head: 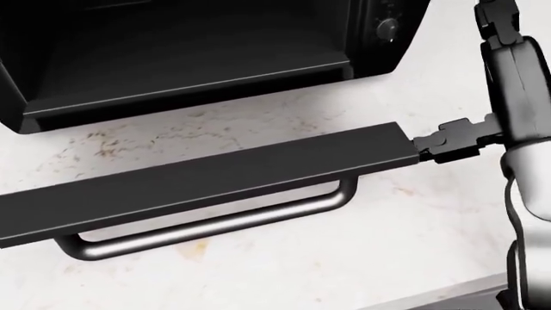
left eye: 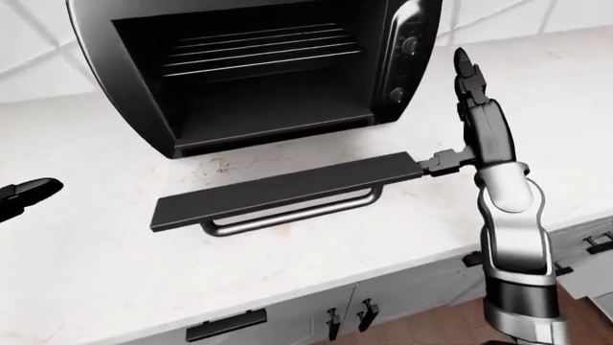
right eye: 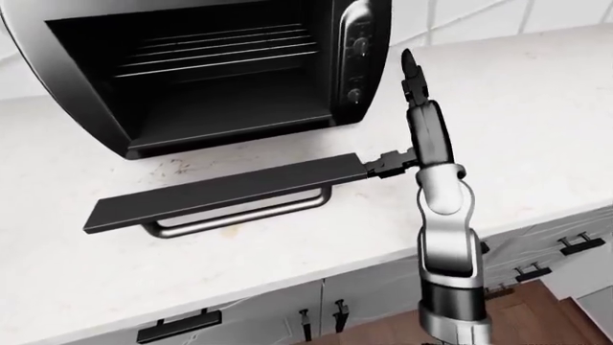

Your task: Close the toaster oven door.

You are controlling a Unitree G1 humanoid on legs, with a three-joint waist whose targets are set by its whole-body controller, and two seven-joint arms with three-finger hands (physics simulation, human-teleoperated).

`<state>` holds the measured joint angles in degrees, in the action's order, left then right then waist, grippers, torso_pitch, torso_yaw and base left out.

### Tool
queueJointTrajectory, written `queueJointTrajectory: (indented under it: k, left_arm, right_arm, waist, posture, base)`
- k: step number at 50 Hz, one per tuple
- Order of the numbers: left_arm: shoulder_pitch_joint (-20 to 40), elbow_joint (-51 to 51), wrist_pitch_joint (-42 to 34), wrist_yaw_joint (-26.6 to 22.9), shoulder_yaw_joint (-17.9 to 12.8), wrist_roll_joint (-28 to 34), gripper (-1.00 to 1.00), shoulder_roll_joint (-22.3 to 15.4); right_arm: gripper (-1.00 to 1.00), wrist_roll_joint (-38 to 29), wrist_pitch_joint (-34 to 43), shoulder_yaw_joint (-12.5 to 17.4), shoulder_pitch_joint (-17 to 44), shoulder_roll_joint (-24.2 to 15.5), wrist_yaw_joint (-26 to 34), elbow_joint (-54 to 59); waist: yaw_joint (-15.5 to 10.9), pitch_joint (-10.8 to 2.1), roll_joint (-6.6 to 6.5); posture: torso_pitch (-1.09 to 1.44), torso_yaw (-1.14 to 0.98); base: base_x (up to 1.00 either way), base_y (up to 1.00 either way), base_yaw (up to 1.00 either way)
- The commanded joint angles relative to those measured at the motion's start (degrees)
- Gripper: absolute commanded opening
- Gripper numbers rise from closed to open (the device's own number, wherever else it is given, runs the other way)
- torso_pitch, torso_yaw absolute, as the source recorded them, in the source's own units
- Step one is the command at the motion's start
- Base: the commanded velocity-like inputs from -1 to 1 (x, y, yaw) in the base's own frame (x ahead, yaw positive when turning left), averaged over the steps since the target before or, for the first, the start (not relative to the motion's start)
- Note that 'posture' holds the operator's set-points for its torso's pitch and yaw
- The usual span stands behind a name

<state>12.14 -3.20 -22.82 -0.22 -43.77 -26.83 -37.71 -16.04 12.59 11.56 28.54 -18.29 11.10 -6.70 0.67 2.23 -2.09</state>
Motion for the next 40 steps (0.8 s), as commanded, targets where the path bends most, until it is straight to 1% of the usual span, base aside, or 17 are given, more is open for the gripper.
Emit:
queueJointTrajectory:
  k: [1,5,8,10,11,16,17,19,23,25,29,35,40]
  left_arm:
    - [1.0,-1.9,1.7,-0.1,-0.9,-0.1,1.0,-1.6]
    - [0.9,-1.8,1.9,-0.2,-0.9,0.0,1.0,-1.5]
    - [0.9,-1.5,2.0,-0.2,-1.0,0.0,1.0,-1.6]
    - [0.9,-1.5,2.1,-0.3,-1.1,-0.1,1.0,-1.6]
    - [0.9,-1.4,2.1,-0.3,-1.0,0.0,1.0,-1.7]
    - [0.9,-1.5,2.0,-0.2,-1.1,-0.1,1.0,-1.6]
    - [0.8,-1.5,2.0,-0.2,-1.1,-0.1,1.0,-1.6]
    - [0.9,-1.6,2.0,-0.1,-1.1,-0.2,1.0,-1.6]
    - [1.0,-1.4,1.9,0.0,-1.0,-0.2,1.0,-1.8]
    - [1.0,-1.4,1.9,0.0,-1.1,-0.2,1.0,-1.9]
    - [1.0,-1.5,1.7,0.0,-1.2,-0.4,1.0,-2.0]
    - [0.9,-1.4,1.7,0.0,-1.5,-0.5,1.0,-2.1]
    - [0.8,-1.2,1.9,0.0,-1.5,-0.4,1.0,-2.1]
  right_arm:
    - [1.0,-0.4,-2.5,-0.8,1.5,0.3,-0.3,-2.0]
    - [1.0,-1.1,-2.2,-1.5,0.6,1.9,0.0,-3.2]
    - [1.0,0.2,0.8,-1.5,1.1,2.8,0.5,-5.3]
    - [1.0,2.8,4.7,-1.0,2.0,3.7,0.6,-7.1]
    - [1.0,3.1,5.1,-1.3,2.0,3.6,0.5,-7.5]
    - [1.0,5.5,7.2,-1.4,2.9,3.8,-1.4,-8.9]
    - [1.0,7.3,9.0,-0.5,4.0,4.4,-2.6,-9.7]
    - [1.0,9.0,10.2,-0.4,4.8,4.1,-4.2,-10.5]
    - [1.0,11.9,10.8,-0.7,5.6,3.7,-6.4,-10.8]
    - [1.0,12.3,10.8,-1.1,5.6,3.5,-6.9,-10.8]
    - [1.0,13.9,12.1,-0.9,6.8,3.5,-8.6,-10.5]
    - [1.0,13.3,9.9,-1.9,8.0,3.7,-12.0,-9.2]
    - [1.0,13.3,10.1,-2.2,10.8,4.1,-15.0,-7.9]
  waist:
    - [-0.1,-1.22,-0.31]
    - [0.0,-1.26,-0.49]
    - [0.0,-1.29,-0.6]
    - [0.0,-1.27,-0.65]
    - [0.0,-1.27,-0.69]
    - [0.0,-1.09,-0.91]
    - [0.0,-1.07,-0.95]
    - [0.1,-1.06,-1.05]
    - [0.0,-0.94,-1.16]
    - [0.0,-0.9,-1.14]
    - [0.1,-0.9,-1.07]
    - [0.2,-0.73,-1.18]
    - [0.3,-0.65,-1.32]
  posture:
    - [0.0,0.0]
    - [0.0,0.0]
    - [0.0,0.0]
    - [0.0,0.0]
    - [0.0,0.0]
    - [0.0,0.0]
    - [0.0,0.0]
    - [0.0,0.0]
    - [0.0,0.0]
    - [0.0,0.0]
    - [0.0,0.0]
    - [0.0,0.0]
    - [0.0,0.0]
  base:
    - [0.0,0.0,0.0]
    - [0.0,0.0,0.0]
    - [0.0,0.0,0.0]
    - [0.0,0.0,0.0]
    - [0.0,0.0,0.0]
    - [0.0,0.0,0.0]
    - [0.0,0.0,0.0]
    - [0.0,0.0,0.0]
    - [0.0,0.0,0.0]
    - [0.0,0.0,0.0]
    - [0.0,0.0,0.0]
    - [0.0,0.0,0.0]
    - [0.0,0.0,0.0]
